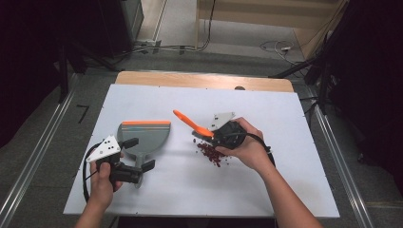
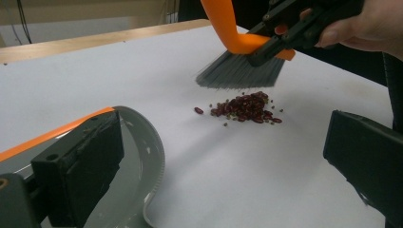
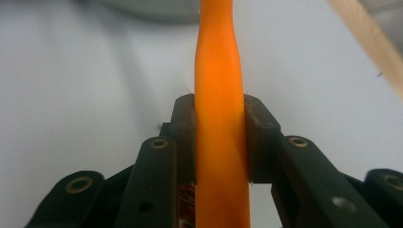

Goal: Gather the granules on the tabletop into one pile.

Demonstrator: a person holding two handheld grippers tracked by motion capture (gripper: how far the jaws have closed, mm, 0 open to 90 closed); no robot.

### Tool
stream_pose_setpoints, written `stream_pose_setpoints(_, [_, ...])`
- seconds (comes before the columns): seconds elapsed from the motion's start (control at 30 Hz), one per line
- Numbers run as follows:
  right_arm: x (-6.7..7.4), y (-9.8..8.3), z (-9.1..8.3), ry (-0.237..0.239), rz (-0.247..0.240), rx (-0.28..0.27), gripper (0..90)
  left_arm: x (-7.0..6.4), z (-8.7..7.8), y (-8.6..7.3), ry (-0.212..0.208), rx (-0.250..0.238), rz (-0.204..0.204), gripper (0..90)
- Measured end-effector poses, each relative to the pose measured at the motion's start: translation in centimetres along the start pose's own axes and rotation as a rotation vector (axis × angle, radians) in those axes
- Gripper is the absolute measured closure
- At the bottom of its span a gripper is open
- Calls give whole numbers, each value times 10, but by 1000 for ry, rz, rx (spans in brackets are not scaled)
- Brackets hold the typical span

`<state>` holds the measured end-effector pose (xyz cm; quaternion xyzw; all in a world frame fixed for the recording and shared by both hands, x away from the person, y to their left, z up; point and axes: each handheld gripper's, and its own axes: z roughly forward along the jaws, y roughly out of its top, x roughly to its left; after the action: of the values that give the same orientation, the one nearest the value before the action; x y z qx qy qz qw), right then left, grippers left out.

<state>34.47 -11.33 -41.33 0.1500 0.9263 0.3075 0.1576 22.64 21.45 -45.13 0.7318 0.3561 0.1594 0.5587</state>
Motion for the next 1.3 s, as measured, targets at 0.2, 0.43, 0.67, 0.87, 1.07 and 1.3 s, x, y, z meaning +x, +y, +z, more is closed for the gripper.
stream_pose_setpoints(0.2, [9, 20, 16, 50, 430, -5, 687, -1, 0, 1, -4, 1, 6, 0])
stream_pose_setpoints(0.43, [12, 17, 52, 64, 612, 60, 688, 1, -2, 0, -4, -7, -3, 0])
stream_pose_setpoints(0.67, [-1, 1, 45, -5, 704, 83, 689, 2, -2, 0, -5, -11, -7, 0])
stream_pose_setpoints(0.87, [-7, -14, 36, -28, 761, 82, 689, 0, 0, 1, -6, -6, -2, 0])
stream_pose_setpoints(1.07, [-10, -24, 29, -41, 781, 77, 688, -1, 1, 0, -9, 0, 1, 0])
stream_pose_setpoints(1.3, [-13, -34, 23, -56, 806, 74, 688, -1, 2, 0, -10, 1, 0, 0])
